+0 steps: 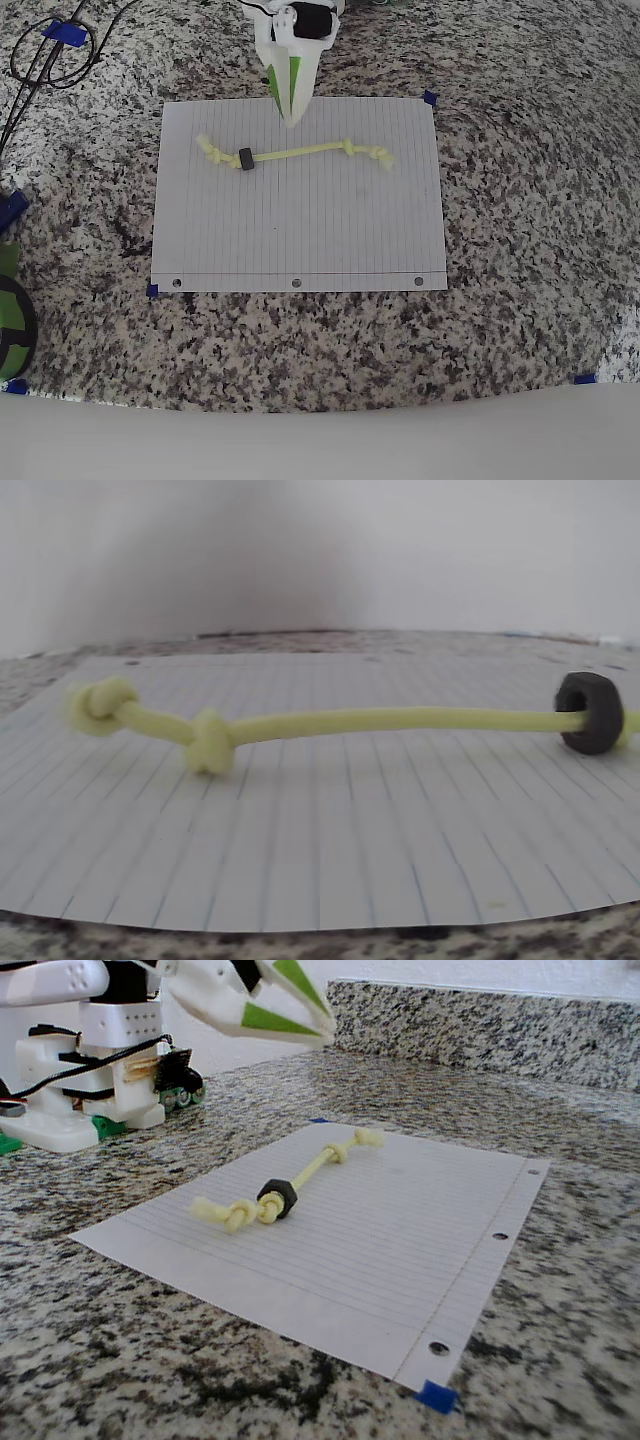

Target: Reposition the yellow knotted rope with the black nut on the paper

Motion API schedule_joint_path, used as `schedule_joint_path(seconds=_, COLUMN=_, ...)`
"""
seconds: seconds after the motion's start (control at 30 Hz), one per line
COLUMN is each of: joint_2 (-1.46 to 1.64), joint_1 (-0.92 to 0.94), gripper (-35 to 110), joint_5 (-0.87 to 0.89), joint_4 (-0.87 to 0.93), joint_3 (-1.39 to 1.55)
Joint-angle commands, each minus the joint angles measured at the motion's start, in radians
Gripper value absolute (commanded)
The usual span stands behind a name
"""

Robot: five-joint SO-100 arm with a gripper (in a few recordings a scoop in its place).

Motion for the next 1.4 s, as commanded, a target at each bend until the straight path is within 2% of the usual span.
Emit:
schedule_joint_path(seconds=0.0, joint_2=0.037, joint_1=0.015, gripper=0, joint_5=-0.189, joint_4=0.103, joint_3=-0.017)
schedule_joint_path(seconds=0.23, joint_2=0.075, joint_1=0.057, gripper=0, joint_5=-0.445, joint_4=0.367, joint_3=-0.015)
schedule_joint_path(seconds=0.43, joint_2=0.095, joint_1=0.048, gripper=0, joint_5=-0.474, joint_4=0.572, joint_3=-0.002)
schedule_joint_path(seconds=1.37, joint_2=0.098, joint_1=0.101, gripper=0, joint_5=-0.477, joint_4=0.618, joint_3=0.037)
